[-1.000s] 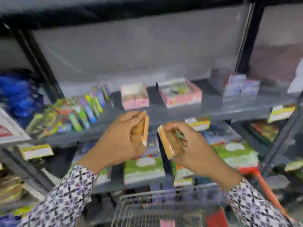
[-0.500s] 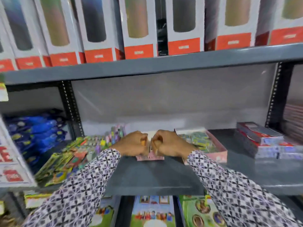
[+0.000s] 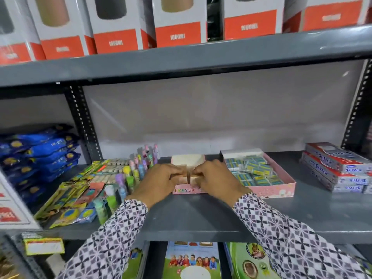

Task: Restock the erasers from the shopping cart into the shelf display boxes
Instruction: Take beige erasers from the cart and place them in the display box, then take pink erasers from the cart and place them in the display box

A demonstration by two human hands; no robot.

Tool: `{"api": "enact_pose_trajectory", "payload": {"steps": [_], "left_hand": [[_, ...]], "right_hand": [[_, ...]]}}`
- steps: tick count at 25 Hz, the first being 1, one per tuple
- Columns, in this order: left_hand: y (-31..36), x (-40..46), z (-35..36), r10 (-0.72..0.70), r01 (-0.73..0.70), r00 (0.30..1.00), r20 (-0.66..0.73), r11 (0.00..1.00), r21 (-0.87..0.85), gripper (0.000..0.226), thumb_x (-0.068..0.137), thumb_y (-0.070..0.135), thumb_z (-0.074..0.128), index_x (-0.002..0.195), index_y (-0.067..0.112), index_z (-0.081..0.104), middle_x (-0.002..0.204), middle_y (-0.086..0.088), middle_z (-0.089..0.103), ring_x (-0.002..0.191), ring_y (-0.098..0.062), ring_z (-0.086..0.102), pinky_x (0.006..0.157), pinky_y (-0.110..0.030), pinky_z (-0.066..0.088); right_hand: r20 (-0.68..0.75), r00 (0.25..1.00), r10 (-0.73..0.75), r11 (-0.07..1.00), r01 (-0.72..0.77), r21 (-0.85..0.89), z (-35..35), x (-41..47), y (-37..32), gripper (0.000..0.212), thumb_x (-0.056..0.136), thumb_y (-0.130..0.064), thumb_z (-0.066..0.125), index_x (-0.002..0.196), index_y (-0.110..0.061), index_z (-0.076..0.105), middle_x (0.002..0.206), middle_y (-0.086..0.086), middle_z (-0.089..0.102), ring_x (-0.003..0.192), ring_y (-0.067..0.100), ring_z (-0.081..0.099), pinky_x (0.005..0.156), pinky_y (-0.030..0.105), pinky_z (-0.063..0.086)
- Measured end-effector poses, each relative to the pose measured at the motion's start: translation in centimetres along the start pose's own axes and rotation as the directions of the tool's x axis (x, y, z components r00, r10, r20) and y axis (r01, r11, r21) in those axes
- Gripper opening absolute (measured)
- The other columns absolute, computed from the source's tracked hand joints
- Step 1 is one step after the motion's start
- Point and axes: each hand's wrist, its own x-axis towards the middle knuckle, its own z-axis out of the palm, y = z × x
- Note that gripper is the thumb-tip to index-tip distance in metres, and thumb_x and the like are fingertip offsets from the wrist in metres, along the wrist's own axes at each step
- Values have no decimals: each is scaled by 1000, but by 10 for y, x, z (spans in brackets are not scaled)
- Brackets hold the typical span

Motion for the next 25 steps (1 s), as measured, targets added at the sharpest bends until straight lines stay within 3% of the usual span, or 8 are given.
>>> {"api": "enact_pose_trajectory", "payload": {"steps": [2,5,9,12,15,18,20,25], "left_hand": [[4,7,0,-19,20,1000,-8,999,44,16,98,17,68,103,17,83,113,1,80,98,-15,73,94,-30,57],[7,12,-4,-20,15,998,55,996,90,20,97,18,65,84,12,79,90,-7,79,81,-23,71,81,-40,60],[9,10,-4,10,-21,996,83,991,131,28,94,9,69,118,19,80,120,-1,79,104,-19,73,100,-31,56],[18,2,-9,3,-11,998,59,990,140,29,96,6,66,120,15,79,120,-6,79,105,-24,73,102,-39,56],[28,-28,-16,57,-48,995,-85,994,101,36,100,13,63,134,20,71,138,-3,71,125,-22,66,114,-32,45],[39,-103,-9,101,-68,958,-270,989,128,52,103,27,60,154,25,50,159,4,51,149,-16,43,124,-26,24],[43,-164,11,110,-93,935,-337,993,67,56,104,34,58,158,24,43,164,8,42,155,-12,32,127,-24,19],[40,-299,105,-52,40,992,-118,994,-102,59,102,34,58,158,27,42,162,13,40,154,-8,31,125,-23,22]], "right_hand": [[2,1000,31,998,-31,-57,1,15,-1,29,87,-28,76,115,-25,79,117,14,74,109,38,67,99,44,54],[-6,998,63,989,-63,-135,10,27,-4,33,85,-24,75,118,-23,78,123,15,70,112,37,66,98,45,56],[-35,996,85,988,-88,-127,18,26,-6,35,85,-22,71,119,-25,78,124,15,68,112,37,64,96,45,57],[-10,999,40,991,-41,-131,9,12,-9,37,87,-15,64,121,-22,77,120,19,71,106,39,68,92,45,58],[-88,995,-50,989,37,-145,0,-22,-14,43,89,-5,60,130,-16,68,128,16,70,117,40,66,97,47,55],[-183,973,-142,975,105,-197,16,-96,-13,63,93,-22,69,151,-16,47,161,10,46,152,35,37,121,49,37],[-227,945,-234,955,179,-238,42,-158,-8,72,92,-29,72,155,-15,41,166,10,37,157,34,25,125,51,29],[-17,959,-284,957,283,-66,133,-296,18,58,98,-25,60,153,-17,45,166,4,38,158,22,26,118,36,39]]}}
